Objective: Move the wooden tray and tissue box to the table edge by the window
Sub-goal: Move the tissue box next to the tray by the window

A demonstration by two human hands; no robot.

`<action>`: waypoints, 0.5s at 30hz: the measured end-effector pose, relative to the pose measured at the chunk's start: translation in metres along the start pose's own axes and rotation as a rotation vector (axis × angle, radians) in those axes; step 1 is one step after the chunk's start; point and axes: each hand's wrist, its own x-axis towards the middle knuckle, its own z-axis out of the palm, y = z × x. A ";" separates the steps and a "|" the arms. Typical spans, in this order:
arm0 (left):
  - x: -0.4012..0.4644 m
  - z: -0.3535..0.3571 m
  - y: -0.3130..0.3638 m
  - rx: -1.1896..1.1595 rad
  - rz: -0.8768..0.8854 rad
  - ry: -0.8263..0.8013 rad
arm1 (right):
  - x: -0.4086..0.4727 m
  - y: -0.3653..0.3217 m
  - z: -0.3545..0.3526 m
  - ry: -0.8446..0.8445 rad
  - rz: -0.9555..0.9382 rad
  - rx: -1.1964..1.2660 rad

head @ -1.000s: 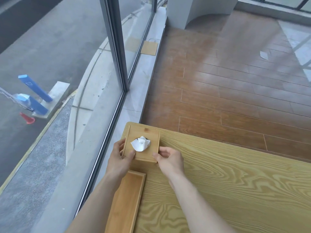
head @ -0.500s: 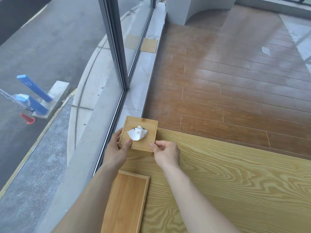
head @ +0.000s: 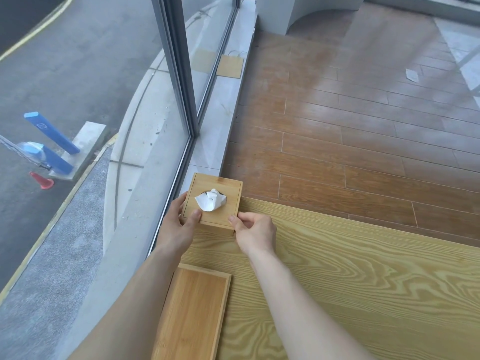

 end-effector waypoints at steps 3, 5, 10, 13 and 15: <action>0.000 0.000 -0.002 -0.012 0.001 -0.005 | 0.000 0.000 0.001 0.008 -0.003 -0.002; -0.001 -0.001 -0.001 -0.014 -0.002 -0.008 | 0.000 0.000 0.000 0.005 0.002 0.000; -0.001 -0.001 0.000 0.001 0.005 -0.010 | -0.003 -0.002 0.001 0.003 0.012 0.004; -0.002 -0.002 0.001 0.008 0.012 -0.020 | -0.005 -0.005 0.000 0.013 0.009 -0.005; -0.002 -0.003 0.001 0.004 0.008 -0.030 | -0.006 -0.006 0.000 0.016 0.000 -0.020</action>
